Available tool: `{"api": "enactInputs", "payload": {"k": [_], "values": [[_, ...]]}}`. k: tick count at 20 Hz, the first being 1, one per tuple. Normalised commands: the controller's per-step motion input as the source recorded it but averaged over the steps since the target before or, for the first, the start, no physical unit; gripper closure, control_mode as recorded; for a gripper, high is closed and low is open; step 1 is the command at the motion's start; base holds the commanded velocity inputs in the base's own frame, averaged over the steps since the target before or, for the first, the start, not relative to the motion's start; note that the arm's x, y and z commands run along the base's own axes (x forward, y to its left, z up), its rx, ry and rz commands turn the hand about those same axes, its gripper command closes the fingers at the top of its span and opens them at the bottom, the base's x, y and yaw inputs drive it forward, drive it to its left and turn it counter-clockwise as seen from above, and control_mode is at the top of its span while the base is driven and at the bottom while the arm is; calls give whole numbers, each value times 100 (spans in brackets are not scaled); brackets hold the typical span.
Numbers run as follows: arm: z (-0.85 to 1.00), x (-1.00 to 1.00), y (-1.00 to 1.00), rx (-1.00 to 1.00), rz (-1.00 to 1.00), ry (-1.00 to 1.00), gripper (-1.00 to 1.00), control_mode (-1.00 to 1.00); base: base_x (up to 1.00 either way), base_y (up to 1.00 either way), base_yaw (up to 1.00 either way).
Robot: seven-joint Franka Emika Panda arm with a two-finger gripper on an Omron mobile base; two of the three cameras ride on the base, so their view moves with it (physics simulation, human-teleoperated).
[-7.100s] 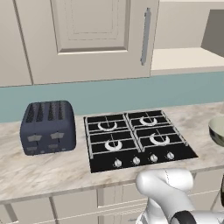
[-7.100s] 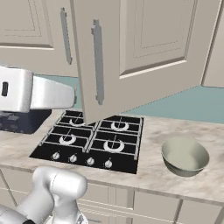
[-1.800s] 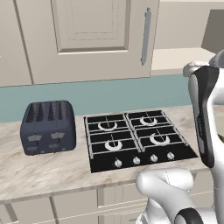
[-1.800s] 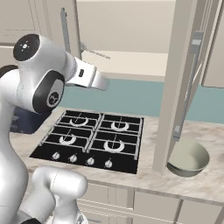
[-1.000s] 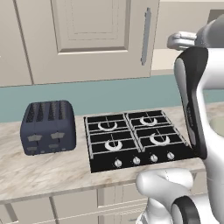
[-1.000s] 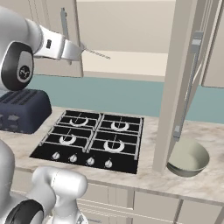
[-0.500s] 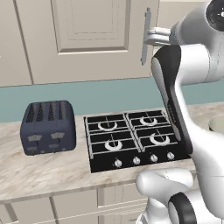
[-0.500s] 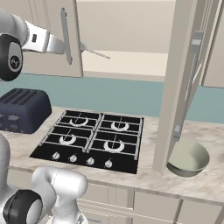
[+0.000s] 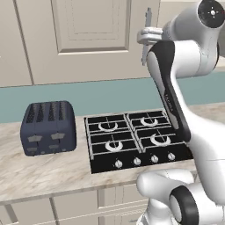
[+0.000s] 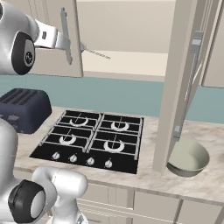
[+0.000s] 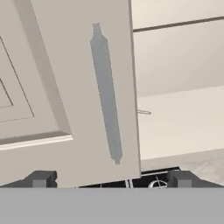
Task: Open the cabinet and setup a tea strainer by placing it in the bowl upright.
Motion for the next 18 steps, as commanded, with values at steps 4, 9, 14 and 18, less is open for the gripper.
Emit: {"api": "enactInputs", "payload": {"k": [4,9,14,18], "values": [[-8,43,0,-12,-1,1,-100,-100,0,0,0],[-3,43,0,-7,0,0,-100,-100,0,0,0],[0,58,-1,-4,0,0,-100,-100,0,0,0],[-7,70,-3,-2,0,0,-100,-100,0,0,0]]}}
